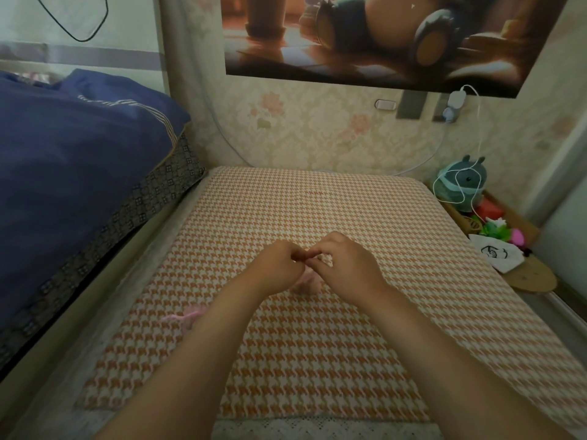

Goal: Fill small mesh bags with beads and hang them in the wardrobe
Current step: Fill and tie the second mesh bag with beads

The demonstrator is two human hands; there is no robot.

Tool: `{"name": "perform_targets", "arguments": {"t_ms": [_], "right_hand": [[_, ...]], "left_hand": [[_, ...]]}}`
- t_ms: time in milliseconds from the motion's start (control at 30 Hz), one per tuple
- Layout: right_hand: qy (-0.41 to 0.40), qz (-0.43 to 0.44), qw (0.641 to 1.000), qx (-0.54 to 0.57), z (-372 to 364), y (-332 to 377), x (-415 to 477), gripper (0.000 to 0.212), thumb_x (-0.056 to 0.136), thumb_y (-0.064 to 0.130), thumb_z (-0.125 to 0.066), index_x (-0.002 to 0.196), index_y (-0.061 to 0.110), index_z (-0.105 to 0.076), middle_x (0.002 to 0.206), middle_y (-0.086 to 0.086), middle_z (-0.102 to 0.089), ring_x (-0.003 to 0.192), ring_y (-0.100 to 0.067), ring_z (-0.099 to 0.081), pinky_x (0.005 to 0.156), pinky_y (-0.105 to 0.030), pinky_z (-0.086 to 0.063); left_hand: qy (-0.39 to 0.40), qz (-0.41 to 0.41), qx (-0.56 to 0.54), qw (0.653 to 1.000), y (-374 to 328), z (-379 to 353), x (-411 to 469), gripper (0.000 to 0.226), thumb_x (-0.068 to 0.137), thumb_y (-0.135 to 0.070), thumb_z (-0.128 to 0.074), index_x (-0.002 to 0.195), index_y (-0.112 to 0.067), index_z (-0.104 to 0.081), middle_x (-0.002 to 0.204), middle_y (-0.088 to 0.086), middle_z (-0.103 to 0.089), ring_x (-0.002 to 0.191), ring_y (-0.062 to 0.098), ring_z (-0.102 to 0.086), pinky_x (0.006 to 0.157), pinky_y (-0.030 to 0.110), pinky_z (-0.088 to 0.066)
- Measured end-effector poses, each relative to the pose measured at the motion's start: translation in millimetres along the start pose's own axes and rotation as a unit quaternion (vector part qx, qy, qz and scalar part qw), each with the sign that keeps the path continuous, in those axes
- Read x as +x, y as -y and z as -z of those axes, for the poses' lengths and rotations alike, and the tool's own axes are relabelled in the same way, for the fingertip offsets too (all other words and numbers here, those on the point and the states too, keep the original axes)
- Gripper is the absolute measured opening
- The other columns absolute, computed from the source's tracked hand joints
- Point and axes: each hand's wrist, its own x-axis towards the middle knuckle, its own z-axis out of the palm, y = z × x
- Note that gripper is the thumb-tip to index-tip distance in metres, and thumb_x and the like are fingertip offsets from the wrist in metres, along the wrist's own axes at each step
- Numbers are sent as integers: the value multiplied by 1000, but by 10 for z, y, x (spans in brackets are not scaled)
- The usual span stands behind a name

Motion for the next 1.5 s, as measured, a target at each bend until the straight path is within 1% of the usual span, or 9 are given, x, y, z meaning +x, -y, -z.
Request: {"name": "perform_targets", "arguments": {"t_ms": [233, 333, 433, 633, 867, 967, 1100, 1267, 1500], "right_hand": [[83, -26, 996, -16, 116, -19, -16, 25, 98, 43, -52, 103, 33, -74, 95, 11, -73, 85, -11, -65, 73, -35, -54], [89, -48, 995, -19, 192, -74, -42, 23, 93, 40, -56, 89, 29, -76, 73, 9, -69, 67, -9, -62, 59, -30, -50], [84, -75, 994, -5, 293, -157, -75, 24, 90, 31, -60, 70, 28, -73, 61, 6, -65, 55, -11, -58, 52, -32, -49], [67, -87, 994, 15, 398, -369, -123, 20, 91, 27, -62, 84, 26, -80, 72, 7, -74, 56, -11, -62, 55, -34, -54], [56, -100, 991, 66, 326, -439, -115, 16, 91, 28, -64, 91, 29, -80, 78, 10, -74, 66, -14, -68, 65, -43, -61], [51, -105, 987, 109, 274, -449, -103, 14, 92, 26, -64, 97, 29, -78, 91, 9, -75, 85, -19, -72, 79, -44, -61], [35, -110, 985, 130, 224, -474, -85, 20, 96, 23, -61, 107, 25, -77, 110, 7, -73, 88, -9, -69, 78, -27, -59], [32, -132, 977, 165, 231, -465, -115, 22, 96, 16, -59, 103, 22, -78, 91, 12, -71, 68, -17, -71, 65, -32, -62], [45, -128, 981, 140, 230, -506, -147, 24, 97, 22, -59, 115, 25, -75, 110, 8, -73, 90, -5, -68, 72, -18, -53]], "left_hand": [[-9, -27, -10, 1000, -54, -24, -10, 26, 91, -12, -57, 107, -21, -76, 107, -5, -73, 95, 11, -65, 83, 25, -50], [0, -30, -43, 999, -116, -61, -8, 26, 93, -11, -57, 109, -18, -75, 104, -3, -74, 82, 7, -65, 66, 14, -50], [-6, -41, -61, 997, -197, -111, 63, 27, 91, -10, -58, 111, -18, -75, 107, -7, -73, 86, 3, -66, 68, 13, -48], [-108, -6, -77, 991, -27, -243, 363, 31, 91, -2, -52, 99, -24, -72, 95, -10, -71, 81, 10, -65, 60, 18, -45], [-99, -5, 110, 989, 348, -534, 555, 37, 91, -13, -59, 123, -30, -67, 124, 1, -60, 107, 20, -61, 96, 39, -51], [-85, -41, 105, 990, 299, -573, 623, 35, 89, -16, -64, 122, -28, -68, 118, 2, -59, 101, 20, -62, 93, 38, -51], [-45, -62, 120, 990, 251, -620, 647, 31, 85, -7, -65, 110, -22, -76, 104, -3, -66, 86, 9, -59, 79, 23, -48], [-69, -43, 100, 992, 280, -649, 655, 23, 82, -3, -66, 79, -25, -66, 89, -7, -66, 82, 16, -62, 69, 23, -45], [-110, -62, -61, 990, -80, -428, 513, 5, 87, -23, -73, 91, -21, -69, 84, -10, -68, 73, 2, -62, 67, 16, -47]]}}
